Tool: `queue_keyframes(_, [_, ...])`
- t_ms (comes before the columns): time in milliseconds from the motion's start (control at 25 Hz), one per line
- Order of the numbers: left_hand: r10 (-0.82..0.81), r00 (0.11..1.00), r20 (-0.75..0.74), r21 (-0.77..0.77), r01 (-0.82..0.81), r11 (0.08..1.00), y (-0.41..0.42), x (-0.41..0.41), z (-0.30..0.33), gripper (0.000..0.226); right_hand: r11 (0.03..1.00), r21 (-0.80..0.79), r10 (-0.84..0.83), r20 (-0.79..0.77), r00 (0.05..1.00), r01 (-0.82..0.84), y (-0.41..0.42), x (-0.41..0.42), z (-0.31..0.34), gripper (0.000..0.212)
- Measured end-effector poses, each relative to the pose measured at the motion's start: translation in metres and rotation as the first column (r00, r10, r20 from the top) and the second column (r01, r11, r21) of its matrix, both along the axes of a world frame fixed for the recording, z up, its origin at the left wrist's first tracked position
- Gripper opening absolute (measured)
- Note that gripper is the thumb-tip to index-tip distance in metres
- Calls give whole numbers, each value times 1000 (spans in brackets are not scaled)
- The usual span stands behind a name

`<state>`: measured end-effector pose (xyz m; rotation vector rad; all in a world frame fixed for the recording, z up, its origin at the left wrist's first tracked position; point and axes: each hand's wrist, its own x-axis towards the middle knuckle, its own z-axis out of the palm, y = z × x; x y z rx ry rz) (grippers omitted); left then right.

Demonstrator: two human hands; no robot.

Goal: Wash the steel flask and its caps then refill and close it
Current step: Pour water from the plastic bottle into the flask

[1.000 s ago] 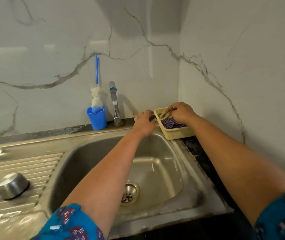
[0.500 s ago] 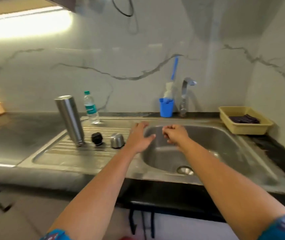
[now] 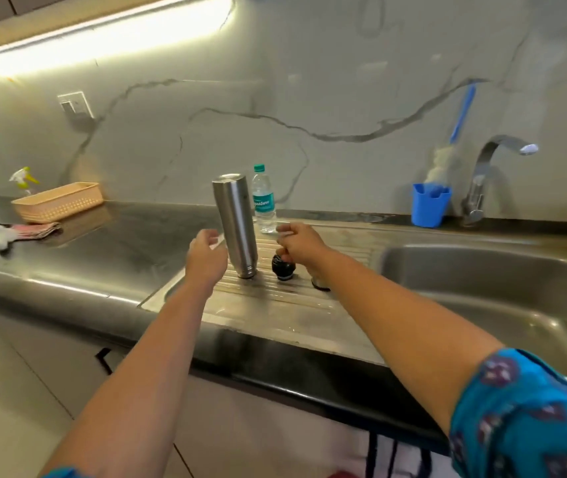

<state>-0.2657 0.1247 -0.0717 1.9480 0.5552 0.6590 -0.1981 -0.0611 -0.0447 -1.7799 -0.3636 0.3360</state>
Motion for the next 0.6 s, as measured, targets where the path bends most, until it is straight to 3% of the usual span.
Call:
queue_keyframes(160, [-86, 996, 6, -162, 86, 983, 13, 32, 20, 49, 999, -48, 11, 145, 989, -4, 42, 11, 32, 45])
queue_keyframes(240, [-142, 990, 4, -288, 137, 948, 11, 37, 32, 47, 994, -49, 99, 62, 993, -96, 55, 10, 39, 50])
queue_keyframes(360, [-177, 982, 69, -381, 189, 905, 0, 33, 45, 50, 964, 94, 261, -144, 955, -249, 62, 10, 40, 59])
queue_keyframes(520, [-208, 958, 196, -407, 273, 872, -9, -7, 52, 54, 939, 273, 283, -270, 920, -209, 48, 9, 36, 69])
queue_keyframes(600, [-255, 937, 238, -360, 329, 873, -17, -33, 45, 47, 932, 300, 284, -251, 925, -205, 32, -2, 32, 72])
